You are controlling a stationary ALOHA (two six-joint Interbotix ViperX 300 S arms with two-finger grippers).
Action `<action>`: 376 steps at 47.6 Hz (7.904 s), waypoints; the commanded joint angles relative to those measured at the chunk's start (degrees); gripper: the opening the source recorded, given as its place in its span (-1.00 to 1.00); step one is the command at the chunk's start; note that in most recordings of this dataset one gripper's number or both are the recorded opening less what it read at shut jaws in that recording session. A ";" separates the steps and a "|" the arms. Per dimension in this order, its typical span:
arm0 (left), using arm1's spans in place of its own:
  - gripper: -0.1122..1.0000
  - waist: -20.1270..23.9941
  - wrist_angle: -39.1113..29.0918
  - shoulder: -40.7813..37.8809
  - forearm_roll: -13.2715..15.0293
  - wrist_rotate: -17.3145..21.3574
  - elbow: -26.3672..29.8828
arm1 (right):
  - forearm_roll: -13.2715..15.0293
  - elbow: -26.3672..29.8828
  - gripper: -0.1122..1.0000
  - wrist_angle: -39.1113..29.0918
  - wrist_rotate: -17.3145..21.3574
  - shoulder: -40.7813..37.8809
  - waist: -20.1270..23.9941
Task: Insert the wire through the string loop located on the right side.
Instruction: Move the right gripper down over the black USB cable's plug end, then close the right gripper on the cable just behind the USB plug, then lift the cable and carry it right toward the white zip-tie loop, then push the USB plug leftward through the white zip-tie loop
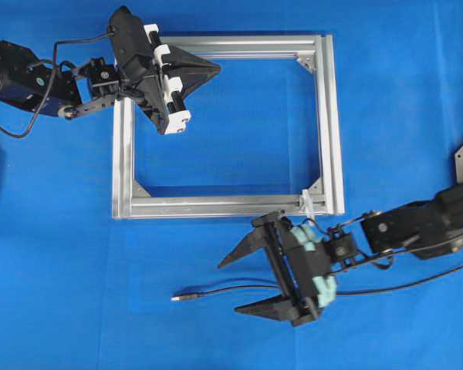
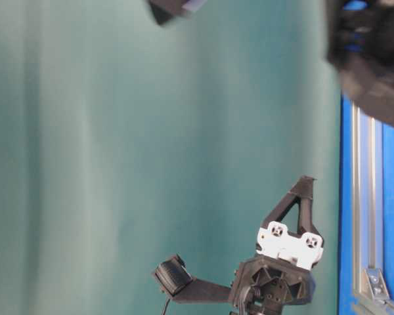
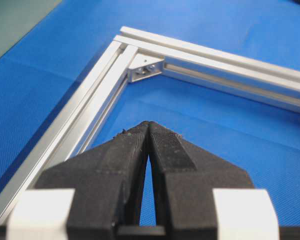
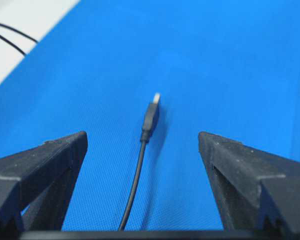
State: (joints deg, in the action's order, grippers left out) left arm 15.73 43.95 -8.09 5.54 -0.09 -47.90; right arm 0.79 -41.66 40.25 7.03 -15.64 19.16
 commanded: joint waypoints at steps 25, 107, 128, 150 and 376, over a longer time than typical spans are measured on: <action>-0.80 -0.53 0.26 1.58 -0.18 -0.26 0.53 | -2.90 6.68 0.68 -0.09 2.11 -7.82 0.53; -0.80 -0.70 0.18 1.58 -0.18 -0.44 0.44 | -2.55 5.89 -0.86 -12.13 1.32 4.22 0.09; -0.80 -0.79 0.18 1.58 -0.18 -0.44 0.44 | -2.55 5.98 -0.86 -12.13 1.32 4.22 0.09; -0.80 -1.14 0.18 1.58 -0.18 -0.44 0.53 | -2.64 5.89 -0.86 -12.13 1.32 4.22 0.09; -0.80 -3.87 0.62 1.58 -0.18 -0.53 1.05 | -4.57 -25.14 -0.86 -7.56 1.67 23.99 -7.29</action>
State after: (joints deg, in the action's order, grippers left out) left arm 12.13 44.03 -8.09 5.45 -0.53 -47.90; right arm -3.69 -67.76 31.90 8.79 8.17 12.04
